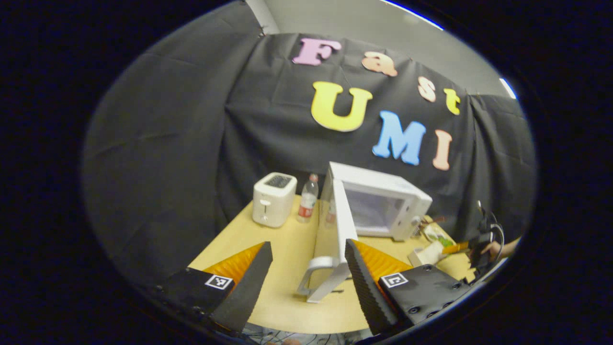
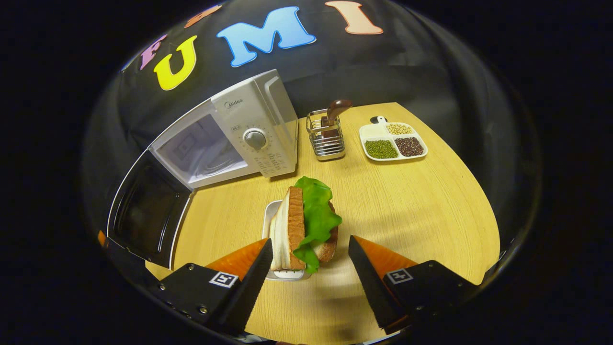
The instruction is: Open the microwave oven with the left hand, put the food in, and close the microwave oven.
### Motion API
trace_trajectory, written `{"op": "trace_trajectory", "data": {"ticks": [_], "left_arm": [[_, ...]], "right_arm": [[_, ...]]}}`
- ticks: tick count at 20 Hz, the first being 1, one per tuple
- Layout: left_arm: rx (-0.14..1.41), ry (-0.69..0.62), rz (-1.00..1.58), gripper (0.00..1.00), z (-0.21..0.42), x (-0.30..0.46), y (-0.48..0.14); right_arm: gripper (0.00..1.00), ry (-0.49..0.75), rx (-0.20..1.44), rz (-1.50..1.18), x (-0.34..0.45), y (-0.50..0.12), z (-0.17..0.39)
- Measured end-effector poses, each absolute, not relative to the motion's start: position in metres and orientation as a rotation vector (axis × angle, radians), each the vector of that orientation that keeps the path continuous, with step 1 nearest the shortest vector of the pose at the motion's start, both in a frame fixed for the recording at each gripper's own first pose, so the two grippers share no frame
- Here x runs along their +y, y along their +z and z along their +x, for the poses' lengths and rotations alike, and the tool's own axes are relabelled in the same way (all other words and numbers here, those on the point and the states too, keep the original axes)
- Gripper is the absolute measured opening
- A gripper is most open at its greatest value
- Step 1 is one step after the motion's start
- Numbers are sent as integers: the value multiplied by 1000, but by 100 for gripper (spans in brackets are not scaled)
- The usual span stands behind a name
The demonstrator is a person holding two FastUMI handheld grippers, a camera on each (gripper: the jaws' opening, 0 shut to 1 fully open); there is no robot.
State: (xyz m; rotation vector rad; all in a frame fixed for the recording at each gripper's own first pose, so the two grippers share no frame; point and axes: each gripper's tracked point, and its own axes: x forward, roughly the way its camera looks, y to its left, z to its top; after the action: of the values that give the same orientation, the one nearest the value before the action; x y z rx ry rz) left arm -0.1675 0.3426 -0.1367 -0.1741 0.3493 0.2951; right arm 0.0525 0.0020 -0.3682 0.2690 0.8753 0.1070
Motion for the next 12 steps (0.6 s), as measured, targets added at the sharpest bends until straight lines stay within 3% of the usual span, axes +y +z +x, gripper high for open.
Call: {"op": "trace_trajectory", "data": {"ticks": [3,6,8,9,10,11,12], "left_arm": [[154,377,-164,96,-143,298,-57],[66,347,-64,96,-108,242,-7],[34,276,-25,96,-87,202,15],[27,233,-5,97,-77,182,21],[34,204,14,96,-68,167,23],[55,183,30,97,-62,157,14],[74,168,41,97,-55,147,9]], "right_arm": [[93,122,902,305,7,-374,52],[82,124,917,329,7,-379,54],[83,111,942,364,7,-384,53],[73,112,951,391,11,-389,53],[70,115,944,414,10,-379,53],[51,134,937,429,13,-386,57],[48,156,932,445,15,-381,56]]}}
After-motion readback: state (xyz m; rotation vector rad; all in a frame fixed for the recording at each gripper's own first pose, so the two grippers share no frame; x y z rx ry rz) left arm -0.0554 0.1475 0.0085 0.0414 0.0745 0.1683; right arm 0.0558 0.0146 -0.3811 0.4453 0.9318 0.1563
